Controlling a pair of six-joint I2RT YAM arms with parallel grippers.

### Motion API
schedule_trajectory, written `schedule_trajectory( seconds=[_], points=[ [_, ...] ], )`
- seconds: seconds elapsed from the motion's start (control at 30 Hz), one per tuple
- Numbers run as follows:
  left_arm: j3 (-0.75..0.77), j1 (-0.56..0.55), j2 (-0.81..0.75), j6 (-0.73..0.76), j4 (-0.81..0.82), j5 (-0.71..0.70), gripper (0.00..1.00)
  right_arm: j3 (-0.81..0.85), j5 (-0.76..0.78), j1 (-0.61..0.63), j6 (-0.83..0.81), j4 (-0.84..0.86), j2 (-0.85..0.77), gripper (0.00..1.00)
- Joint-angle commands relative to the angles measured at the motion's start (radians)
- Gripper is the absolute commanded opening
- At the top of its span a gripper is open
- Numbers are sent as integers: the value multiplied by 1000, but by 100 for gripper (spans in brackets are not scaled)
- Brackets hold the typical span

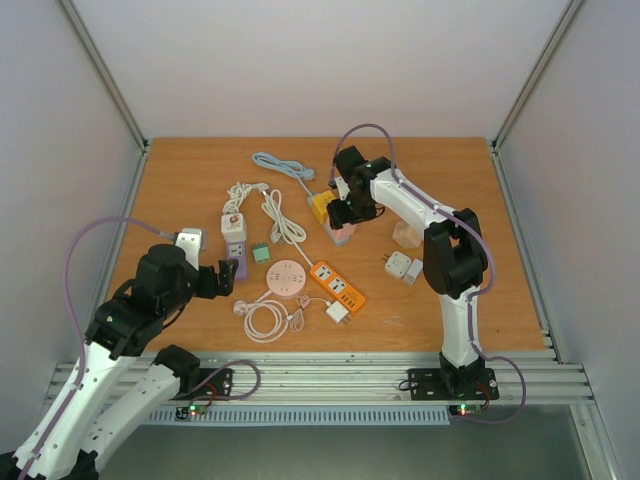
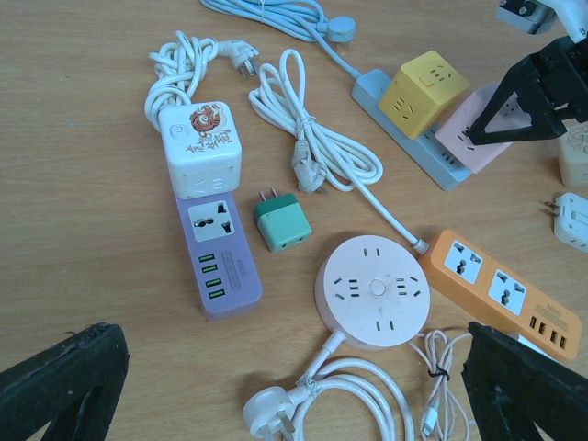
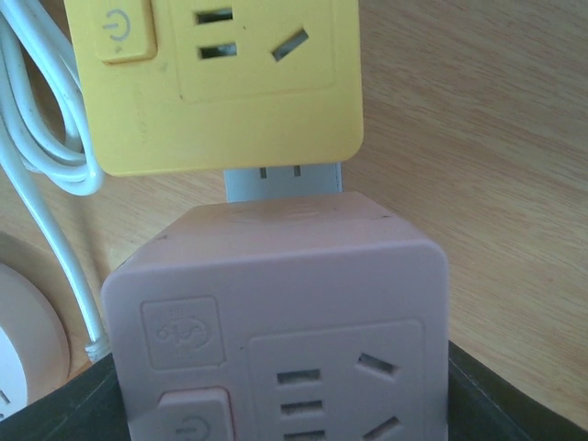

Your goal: Insert the plug

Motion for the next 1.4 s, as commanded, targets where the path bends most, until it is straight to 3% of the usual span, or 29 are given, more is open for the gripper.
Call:
schedule_trajectory(
  seconds=[0.0,0.7,1.03,1.37],
  points=[
    [-5,2,6,7,27,-4,99,-2,21,-2,14,42,-19,31],
    [-5,2,12,7,27,0,99,12,44,-2,-15,-39,81,32],
    [-4,2,13,6,27,-1,99,2,202,39,40,-36,173,32],
    [-5,2,15,5,26,-4,99,-40,227,67,69,4,228,32]
  ],
)
